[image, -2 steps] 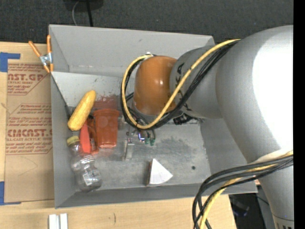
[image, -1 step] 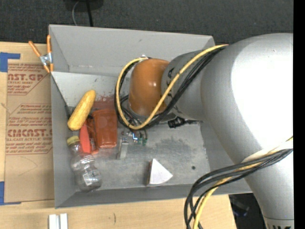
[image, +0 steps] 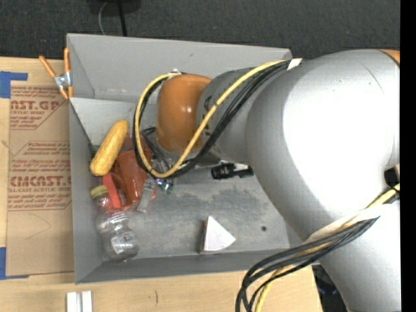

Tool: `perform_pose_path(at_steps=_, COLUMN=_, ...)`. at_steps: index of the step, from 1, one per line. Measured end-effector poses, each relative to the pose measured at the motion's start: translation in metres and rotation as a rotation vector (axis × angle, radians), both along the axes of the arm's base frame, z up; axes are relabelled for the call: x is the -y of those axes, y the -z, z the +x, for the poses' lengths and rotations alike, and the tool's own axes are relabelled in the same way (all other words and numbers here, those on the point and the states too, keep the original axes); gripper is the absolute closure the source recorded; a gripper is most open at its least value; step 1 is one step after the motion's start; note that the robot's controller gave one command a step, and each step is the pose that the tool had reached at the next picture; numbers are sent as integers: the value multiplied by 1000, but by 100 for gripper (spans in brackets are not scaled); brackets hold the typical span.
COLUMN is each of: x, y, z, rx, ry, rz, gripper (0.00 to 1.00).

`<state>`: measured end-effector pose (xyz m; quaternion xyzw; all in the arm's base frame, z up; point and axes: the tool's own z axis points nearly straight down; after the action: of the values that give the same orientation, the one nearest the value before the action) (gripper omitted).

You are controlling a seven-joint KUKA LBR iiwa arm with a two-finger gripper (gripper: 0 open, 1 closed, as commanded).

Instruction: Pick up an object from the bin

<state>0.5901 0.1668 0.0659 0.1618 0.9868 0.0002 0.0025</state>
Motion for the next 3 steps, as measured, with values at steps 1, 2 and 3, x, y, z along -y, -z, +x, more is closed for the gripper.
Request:
perform_pose_path(at_steps=1, x=-25, y=-4, z=1, rx=7, ry=-130, rz=-7, gripper=0)
perform_pose_path(at_steps=2, x=-40, y=-12, z=-2, rx=7, ry=-205, rz=-6, gripper=0)
perform_pose_path(at_steps=3, x=-45, y=-6, z=-2, rx=14, ry=-294, rz=-7, gripper=100)
